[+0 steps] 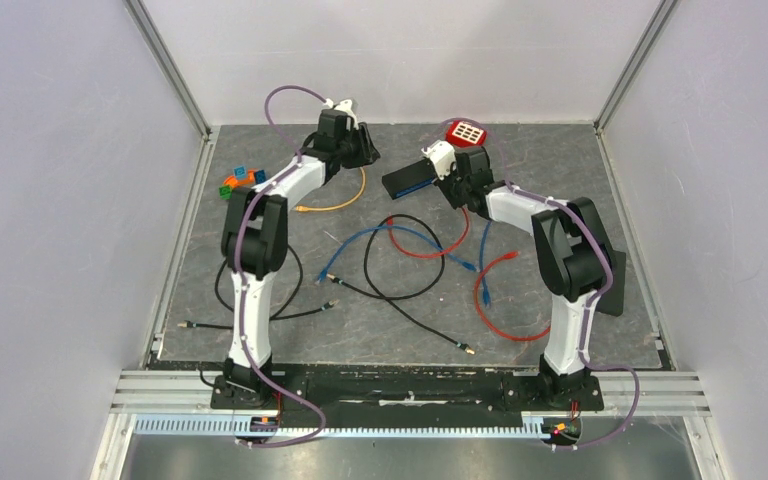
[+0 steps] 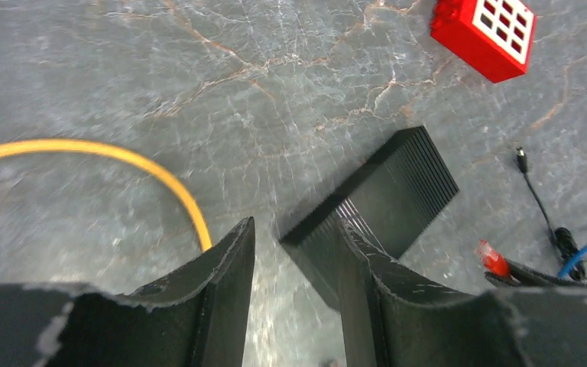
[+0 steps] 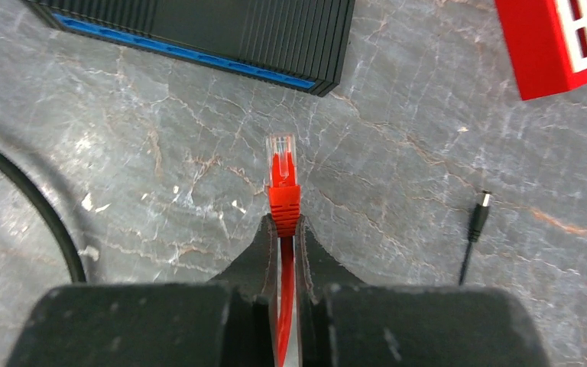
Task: Insert the plug into the switch port
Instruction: Insert the connector into the switch port.
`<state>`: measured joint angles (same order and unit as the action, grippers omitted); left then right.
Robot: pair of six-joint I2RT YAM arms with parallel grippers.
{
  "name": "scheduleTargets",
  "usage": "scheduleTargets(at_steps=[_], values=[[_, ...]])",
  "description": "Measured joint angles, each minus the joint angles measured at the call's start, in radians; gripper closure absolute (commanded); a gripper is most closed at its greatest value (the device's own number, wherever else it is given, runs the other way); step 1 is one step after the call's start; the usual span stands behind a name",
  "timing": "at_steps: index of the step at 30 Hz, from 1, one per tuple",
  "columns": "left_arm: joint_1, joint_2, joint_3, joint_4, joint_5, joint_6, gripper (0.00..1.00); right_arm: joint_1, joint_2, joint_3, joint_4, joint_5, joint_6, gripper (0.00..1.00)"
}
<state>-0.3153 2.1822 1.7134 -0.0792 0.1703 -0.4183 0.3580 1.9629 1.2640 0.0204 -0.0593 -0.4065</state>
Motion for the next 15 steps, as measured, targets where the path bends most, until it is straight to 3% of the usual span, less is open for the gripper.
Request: scheduleTargets(at_steps=[5, 15], values=[[-0.009, 0.152, 0.133, -0.02, 0.034, 0.002, 0.54, 0.007, 0.081, 0.055, -0.03, 0.013, 0.045, 1.0], [-0.025, 0.185, 0.109, -0.008, 0.124, 0.0, 0.57, 0.072, 0.114, 0.077, -0.047, 0.034, 0.102, 1.0]])
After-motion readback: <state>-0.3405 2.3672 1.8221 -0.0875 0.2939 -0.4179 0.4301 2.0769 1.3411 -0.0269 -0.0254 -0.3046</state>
